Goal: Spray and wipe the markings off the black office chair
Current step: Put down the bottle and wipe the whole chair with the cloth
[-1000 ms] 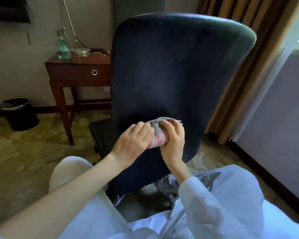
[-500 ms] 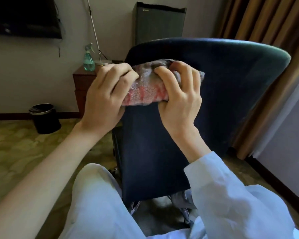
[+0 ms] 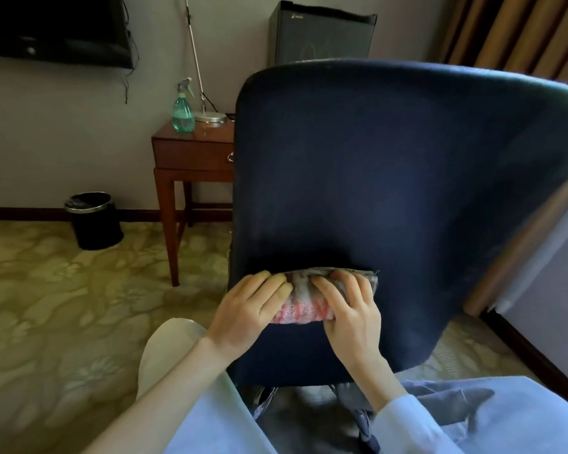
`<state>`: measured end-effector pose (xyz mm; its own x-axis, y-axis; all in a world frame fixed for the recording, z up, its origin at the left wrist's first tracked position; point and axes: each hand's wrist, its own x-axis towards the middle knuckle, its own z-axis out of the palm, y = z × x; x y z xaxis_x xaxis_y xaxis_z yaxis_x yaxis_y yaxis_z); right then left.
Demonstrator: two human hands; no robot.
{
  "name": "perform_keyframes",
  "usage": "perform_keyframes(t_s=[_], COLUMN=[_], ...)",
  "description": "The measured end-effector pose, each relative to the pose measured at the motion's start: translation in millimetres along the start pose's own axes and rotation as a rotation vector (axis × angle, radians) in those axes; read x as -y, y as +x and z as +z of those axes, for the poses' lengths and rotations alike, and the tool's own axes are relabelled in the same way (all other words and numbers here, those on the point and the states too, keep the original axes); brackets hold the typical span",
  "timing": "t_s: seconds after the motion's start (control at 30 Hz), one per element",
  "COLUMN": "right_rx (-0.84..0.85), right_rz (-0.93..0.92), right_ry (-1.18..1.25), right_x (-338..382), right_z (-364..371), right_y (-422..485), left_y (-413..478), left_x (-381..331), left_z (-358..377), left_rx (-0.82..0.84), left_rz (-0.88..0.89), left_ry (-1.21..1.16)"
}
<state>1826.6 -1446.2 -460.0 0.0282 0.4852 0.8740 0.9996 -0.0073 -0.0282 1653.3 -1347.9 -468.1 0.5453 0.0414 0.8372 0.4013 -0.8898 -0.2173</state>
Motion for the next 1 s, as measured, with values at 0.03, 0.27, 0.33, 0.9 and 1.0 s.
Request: perform_keyframes(t_s=[0.03,0.27,0.33,0.9,1.0], right_rx=[-0.037,-0.281,-0.281,-0.238,-0.244], right_rz=[0.02,-0.014,-0.109,-0.096,-0.075], right_ry=[0.016,0.128,0.106,0.084,0.092], right_x=[2,67,89,59,47], right_z=[-3,-44,-45,-38,-51], right_y=[8,122,146,112,106], left_y=[9,77,81,76,82], left_x=[2,50,74,63,43], left_z=[-7,-88,-103,-80,-81], left_rx=[-0.025,-0.306,-0.33,-0.195,-0.189], left_rz=[-0.001,-0.128,-0.21,-0.22,-0.216], left_ry=[0.004,0.183,0.206,-0.281,-0.274])
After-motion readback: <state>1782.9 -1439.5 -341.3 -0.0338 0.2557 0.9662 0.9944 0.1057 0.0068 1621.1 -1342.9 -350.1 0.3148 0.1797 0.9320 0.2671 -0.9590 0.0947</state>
